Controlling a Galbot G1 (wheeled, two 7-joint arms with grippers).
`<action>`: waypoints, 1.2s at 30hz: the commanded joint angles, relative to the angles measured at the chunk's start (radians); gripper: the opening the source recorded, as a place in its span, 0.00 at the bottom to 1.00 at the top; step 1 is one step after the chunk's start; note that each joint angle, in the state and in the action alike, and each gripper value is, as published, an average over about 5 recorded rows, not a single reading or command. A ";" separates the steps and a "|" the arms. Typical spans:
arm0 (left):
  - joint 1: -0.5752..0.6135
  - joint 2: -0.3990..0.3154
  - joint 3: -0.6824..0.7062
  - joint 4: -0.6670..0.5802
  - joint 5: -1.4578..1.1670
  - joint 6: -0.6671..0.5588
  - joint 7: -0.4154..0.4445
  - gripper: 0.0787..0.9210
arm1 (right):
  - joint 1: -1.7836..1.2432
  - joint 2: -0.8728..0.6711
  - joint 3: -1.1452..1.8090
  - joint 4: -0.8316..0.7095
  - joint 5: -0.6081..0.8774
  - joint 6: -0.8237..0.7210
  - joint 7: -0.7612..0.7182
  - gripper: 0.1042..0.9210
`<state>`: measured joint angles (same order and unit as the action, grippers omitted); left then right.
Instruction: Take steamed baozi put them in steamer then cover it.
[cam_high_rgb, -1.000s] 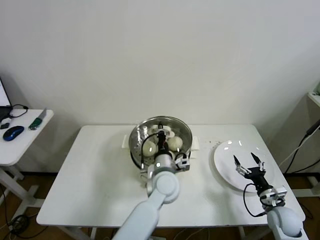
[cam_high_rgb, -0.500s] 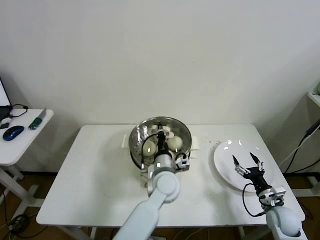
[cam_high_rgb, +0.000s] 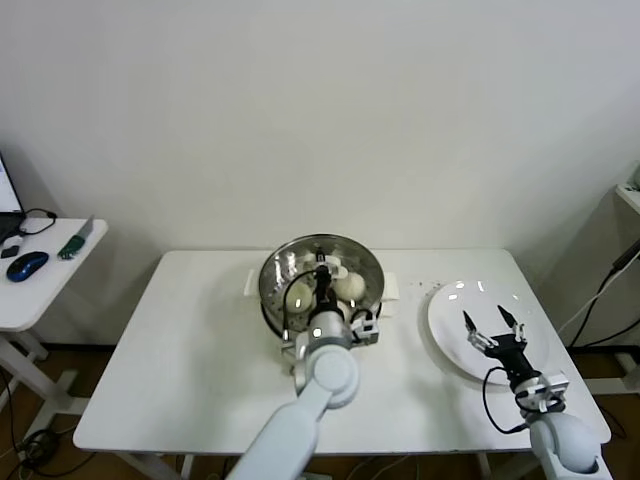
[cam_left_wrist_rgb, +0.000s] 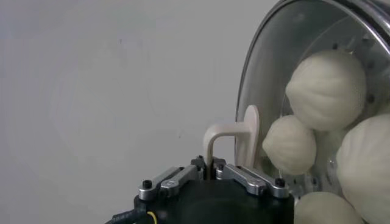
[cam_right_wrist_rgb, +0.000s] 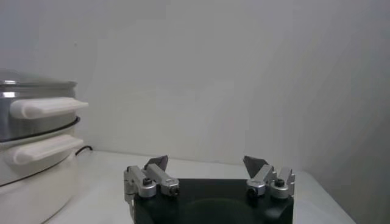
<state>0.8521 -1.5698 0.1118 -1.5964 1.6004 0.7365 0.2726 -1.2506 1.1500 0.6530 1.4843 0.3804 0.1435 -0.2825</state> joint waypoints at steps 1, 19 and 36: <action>0.002 0.015 0.003 -0.021 -0.031 0.049 0.021 0.08 | -0.001 0.001 0.002 -0.001 -0.002 0.000 -0.003 0.88; 0.097 0.115 0.013 -0.250 -0.151 0.049 0.003 0.60 | 0.005 0.001 0.001 0.030 -0.019 -0.081 0.012 0.88; 0.236 0.371 -0.168 -0.527 -0.917 -0.093 -0.373 0.88 | -0.001 -0.012 0.013 0.043 0.006 -0.098 0.007 0.88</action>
<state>1.0085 -1.3741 0.0804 -1.9484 1.2702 0.7369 0.1631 -1.2500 1.1385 0.6627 1.5212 0.3780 0.0592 -0.2753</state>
